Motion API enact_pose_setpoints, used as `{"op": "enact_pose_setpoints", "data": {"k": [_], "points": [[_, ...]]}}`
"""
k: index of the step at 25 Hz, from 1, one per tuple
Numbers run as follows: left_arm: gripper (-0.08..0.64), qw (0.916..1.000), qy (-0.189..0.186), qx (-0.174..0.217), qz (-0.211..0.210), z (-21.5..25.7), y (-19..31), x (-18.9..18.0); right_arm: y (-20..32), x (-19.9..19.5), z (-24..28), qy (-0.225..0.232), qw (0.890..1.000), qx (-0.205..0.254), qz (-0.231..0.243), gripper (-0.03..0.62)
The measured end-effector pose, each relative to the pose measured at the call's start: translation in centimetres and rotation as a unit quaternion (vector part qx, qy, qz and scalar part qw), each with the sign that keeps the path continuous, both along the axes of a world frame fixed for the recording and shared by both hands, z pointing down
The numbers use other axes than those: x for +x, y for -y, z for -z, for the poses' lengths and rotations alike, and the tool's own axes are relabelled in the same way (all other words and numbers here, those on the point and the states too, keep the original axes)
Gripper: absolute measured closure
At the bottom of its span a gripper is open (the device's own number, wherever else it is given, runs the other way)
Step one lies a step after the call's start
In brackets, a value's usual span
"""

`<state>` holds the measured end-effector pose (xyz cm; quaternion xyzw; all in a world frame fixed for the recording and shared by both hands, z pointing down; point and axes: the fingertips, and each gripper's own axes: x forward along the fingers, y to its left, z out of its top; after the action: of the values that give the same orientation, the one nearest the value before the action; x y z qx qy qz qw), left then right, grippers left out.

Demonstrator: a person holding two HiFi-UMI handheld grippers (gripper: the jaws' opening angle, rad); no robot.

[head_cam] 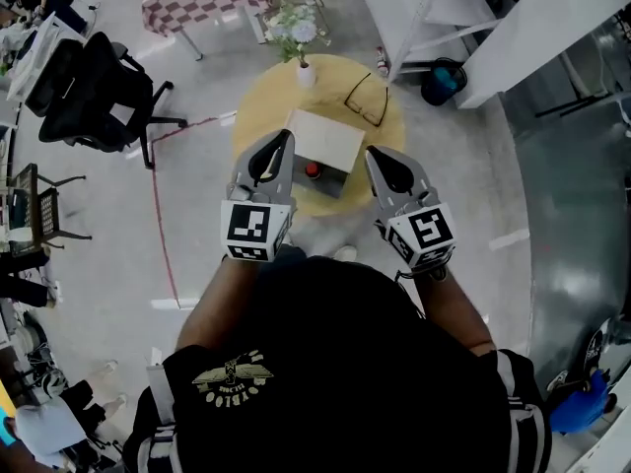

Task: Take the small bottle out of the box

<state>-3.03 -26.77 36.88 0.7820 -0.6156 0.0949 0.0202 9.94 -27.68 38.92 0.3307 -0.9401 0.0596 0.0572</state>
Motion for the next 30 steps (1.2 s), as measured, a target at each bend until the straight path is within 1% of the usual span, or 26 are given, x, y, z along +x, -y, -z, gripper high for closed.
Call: {"op": "enact_pose_setpoints", "data": {"k": [4, 7, 10, 13, 15, 17, 20, 23, 27, 30], "points": [[0.56, 1.0, 0.008, 0.0, 0.004, 0.1, -1.1, -1.2, 0.2, -0.5, 0.1, 0.008, 1.0, 0.002, -0.008, 0.584], [0.56, 1.0, 0.004, -0.003, -0.008, -0.1, -1.0, -2.3, 0.1, -1.3, 0.5, 0.01, 0.999, 0.002, -0.03, 0.584], [0.56, 0.9994, -0.002, -0.005, -0.034, -0.5, -0.3, -2.5, -0.2, -1.5, 0.3, 0.01, 0.998, -0.002, -0.055, 0.584], [0.56, 0.9971, 0.001, -0.003, -0.076, -0.5, 0.4, -2.9, 0.0, -2.1, -0.2, 0.006, 0.996, -0.009, -0.093, 0.584], [0.56, 0.9953, 0.002, 0.0, -0.097, -0.4, 0.5, -4.2, 0.0, -3.1, -0.2, 0.005, 0.993, -0.011, -0.119, 0.584], [0.56, 0.9942, -0.004, -0.002, -0.108, -0.4, 0.5, -6.1, -0.1, -4.6, 0.0, 0.002, 0.99, -0.01, -0.138, 0.584], [0.56, 0.9925, -0.018, -0.012, -0.12, -0.8, 0.8, -9.0, -0.5, -7.2, 0.4, -0.007, 0.988, -0.005, -0.156, 0.584], [0.56, 0.9902, -0.032, -0.01, -0.136, -1.0, 1.3, -11.3, -0.9, -9.5, 1.0, -0.018, 0.985, 0.005, -0.172, 0.584], [0.56, 0.9854, -0.044, -0.005, -0.164, -0.9, 1.5, -13.4, -1.8, -11.8, 1.5, -0.029, 0.98, 0.01, -0.199, 0.584], [0.56, 0.9814, -0.054, -0.002, -0.184, -1.0, 1.3, -14.3, -2.6, -12.8, 1.4, -0.045, 0.976, 0.008, -0.215, 0.584]]}}
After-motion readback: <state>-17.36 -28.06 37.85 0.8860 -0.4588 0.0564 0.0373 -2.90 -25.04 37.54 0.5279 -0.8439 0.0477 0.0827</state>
